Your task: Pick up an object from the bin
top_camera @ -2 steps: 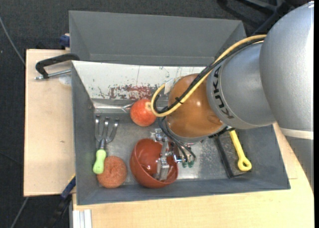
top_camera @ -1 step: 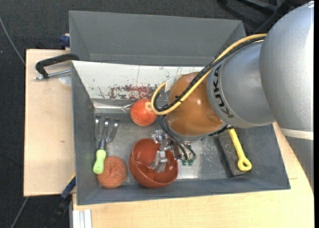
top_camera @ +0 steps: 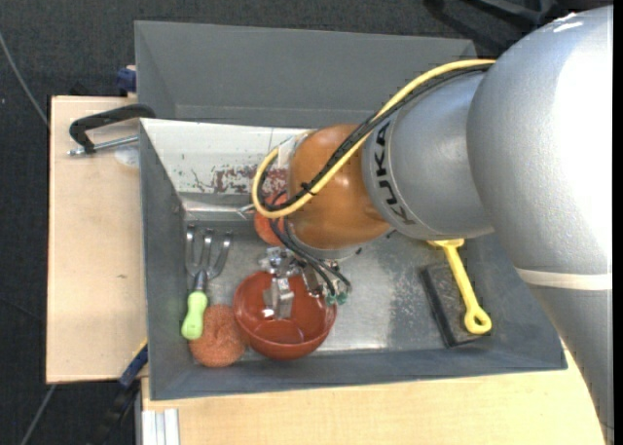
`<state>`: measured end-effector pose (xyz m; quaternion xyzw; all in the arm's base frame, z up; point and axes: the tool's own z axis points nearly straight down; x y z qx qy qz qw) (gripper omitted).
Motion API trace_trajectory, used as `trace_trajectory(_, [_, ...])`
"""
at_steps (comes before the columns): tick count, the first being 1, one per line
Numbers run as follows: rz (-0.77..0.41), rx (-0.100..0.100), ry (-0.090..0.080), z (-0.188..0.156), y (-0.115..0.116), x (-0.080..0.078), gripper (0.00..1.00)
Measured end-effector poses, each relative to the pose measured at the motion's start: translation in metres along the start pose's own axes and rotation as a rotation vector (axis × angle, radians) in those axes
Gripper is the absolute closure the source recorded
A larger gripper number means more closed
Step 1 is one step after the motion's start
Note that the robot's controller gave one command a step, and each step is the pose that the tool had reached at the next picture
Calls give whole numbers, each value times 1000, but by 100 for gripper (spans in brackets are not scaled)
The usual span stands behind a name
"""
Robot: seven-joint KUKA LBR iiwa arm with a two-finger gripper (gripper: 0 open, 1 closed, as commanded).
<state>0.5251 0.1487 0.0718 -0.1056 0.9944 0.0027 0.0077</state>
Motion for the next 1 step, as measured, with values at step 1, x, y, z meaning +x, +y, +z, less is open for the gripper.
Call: trace_trajectory(1, [-43,-2,-14,-175,23,-20,100])
